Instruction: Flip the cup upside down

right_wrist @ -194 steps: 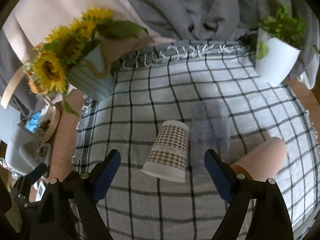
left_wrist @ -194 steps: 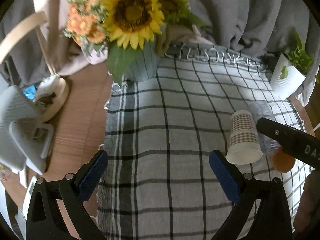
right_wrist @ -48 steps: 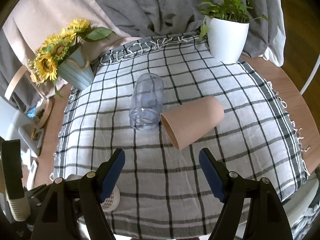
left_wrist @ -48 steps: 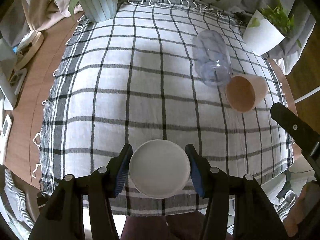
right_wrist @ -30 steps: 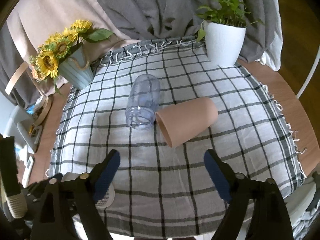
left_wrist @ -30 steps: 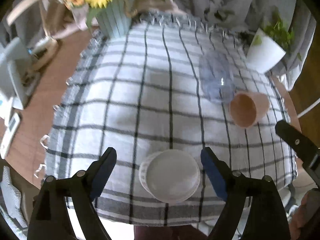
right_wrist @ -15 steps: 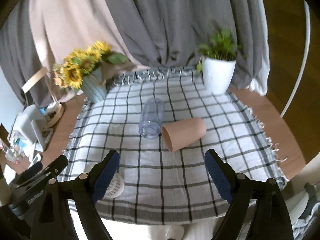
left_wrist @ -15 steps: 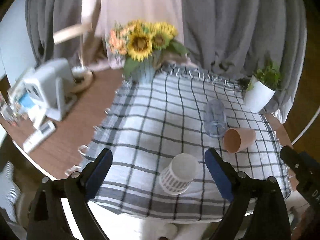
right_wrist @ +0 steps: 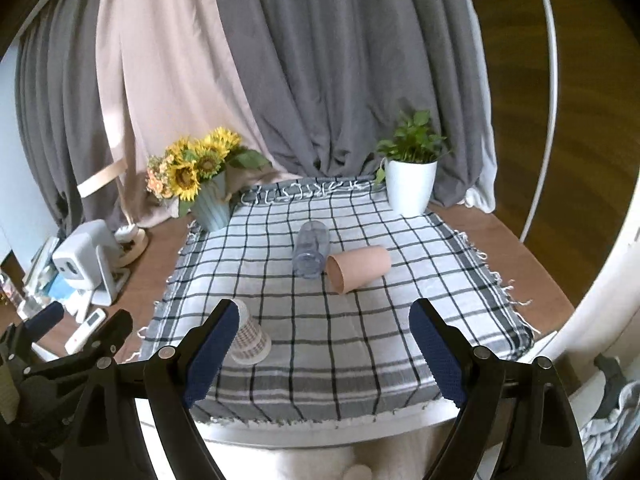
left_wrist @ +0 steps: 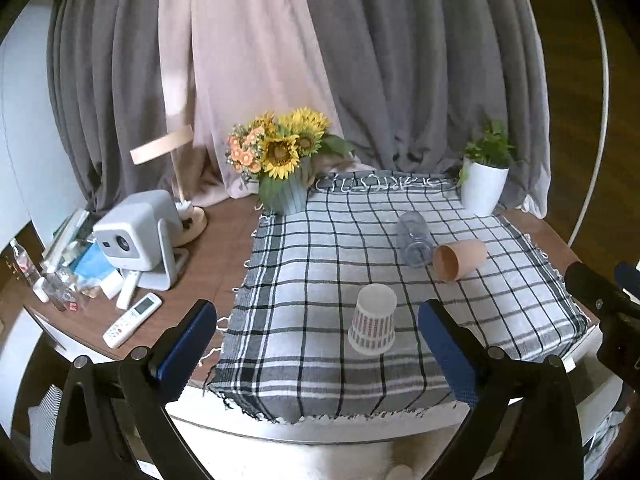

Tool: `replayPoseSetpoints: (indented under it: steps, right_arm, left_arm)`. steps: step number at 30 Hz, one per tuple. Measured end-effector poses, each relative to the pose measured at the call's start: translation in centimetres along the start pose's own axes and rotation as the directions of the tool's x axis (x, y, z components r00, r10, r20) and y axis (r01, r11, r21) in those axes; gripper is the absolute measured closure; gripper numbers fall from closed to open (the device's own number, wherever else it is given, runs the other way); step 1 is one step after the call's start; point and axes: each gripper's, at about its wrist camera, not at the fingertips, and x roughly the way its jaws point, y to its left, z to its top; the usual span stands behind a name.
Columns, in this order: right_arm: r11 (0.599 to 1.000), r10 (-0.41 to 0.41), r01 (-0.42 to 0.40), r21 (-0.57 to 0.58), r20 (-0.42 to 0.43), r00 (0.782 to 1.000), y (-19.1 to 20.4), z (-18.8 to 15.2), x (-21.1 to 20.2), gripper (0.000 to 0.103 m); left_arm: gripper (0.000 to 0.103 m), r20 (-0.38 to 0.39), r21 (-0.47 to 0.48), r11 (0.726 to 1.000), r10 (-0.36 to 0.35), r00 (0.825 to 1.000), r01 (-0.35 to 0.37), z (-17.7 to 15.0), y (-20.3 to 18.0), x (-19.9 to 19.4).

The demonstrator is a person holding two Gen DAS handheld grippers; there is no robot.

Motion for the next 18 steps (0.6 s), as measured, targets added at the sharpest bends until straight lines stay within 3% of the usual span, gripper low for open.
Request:
replayPoseSetpoints:
  steps: [9,18]
  right_arm:
    - [1.000,-0.008,0.010,-0.022,0.095,0.995,-0.5,-1.6,-5.6,0.003]
    - [0.998,0.039,-0.033,-0.058,0.117,0.992,-1.7,-2.8,-8.4,0.002]
  left_arm:
    - [0.000,0.027,-0.025,1.000,-0.009,1.000,0.010,-1.1,-0.6,-4.4]
    - [0.000,0.038,-0.061,0.998,0.011,0.999,-0.009,-2.3,-1.5,-7.1]
